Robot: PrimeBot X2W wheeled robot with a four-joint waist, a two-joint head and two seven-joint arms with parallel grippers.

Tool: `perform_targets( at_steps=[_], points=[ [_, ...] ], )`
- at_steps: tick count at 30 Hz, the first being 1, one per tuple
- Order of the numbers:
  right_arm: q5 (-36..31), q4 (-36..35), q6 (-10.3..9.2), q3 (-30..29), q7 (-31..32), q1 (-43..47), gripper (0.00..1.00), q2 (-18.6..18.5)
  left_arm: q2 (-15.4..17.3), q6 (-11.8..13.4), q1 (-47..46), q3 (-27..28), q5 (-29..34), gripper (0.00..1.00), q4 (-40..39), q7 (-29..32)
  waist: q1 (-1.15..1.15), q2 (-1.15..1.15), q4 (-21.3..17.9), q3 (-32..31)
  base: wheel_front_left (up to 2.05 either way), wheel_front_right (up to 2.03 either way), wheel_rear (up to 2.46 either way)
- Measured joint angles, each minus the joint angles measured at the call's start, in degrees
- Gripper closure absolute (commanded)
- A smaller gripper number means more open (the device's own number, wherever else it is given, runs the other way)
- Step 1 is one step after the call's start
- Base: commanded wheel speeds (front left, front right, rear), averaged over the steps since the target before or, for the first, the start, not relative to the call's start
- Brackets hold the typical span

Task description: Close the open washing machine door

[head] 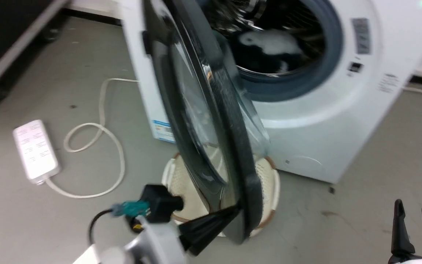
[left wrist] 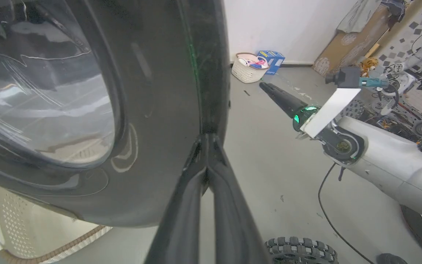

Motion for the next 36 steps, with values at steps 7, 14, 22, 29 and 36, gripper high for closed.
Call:
perform_targets(
  at_steps=[7, 14, 22, 29, 36],
  points=[
    [1.2, -0.3, 0.0, 0.9, -0.2, -1.8, 0.0, 0.0, -5.2, 0.0, -11.6, -5.7, 0.1, 1.0, 11.7, -5.5, 0.0, 0.0, -7.3, 2.5, 0.0, 0.0, 0.0],
    [3.1, -0.4, 0.0, 2.0, -0.2, -2.6, 0.0, 0.0, -9.2, 0.0, -21.8, -7.0, 0.9, 1.0, 24.8, -9.8, 0.01, 0.0, -14.1, 5.6, 0.0, 0.0, 0.0],
    [3.4, -0.5, 0.0, 1.9, -0.2, -2.6, 0.0, 0.0, -14.0, 0.0, -29.0, -5.2, 1.3, 1.0, 37.8, -14.5, 0.01, 0.0, -17.5, 7.7, 0.0, 0.0, 0.0],
    [2.2, -0.5, 0.0, 1.5, -0.2, -2.5, 0.0, 0.0, -15.2, 0.0, -29.3, 0.8, -4.4, 1.0, 39.0, -20.6, 0.0, 0.0, -14.5, 5.3, 0.0, 0.0, 0.0],
    [1.7, -0.5, 0.0, 2.7, -0.2, -2.3, 0.0, 0.0, -11.7, 7.2, -26.7, 16.1, 2.4, 1.0, 32.9, -23.3, 0.0, 0.0, -10.4, 2.0, 0.0, 0.0, 0.0]
  ],
)
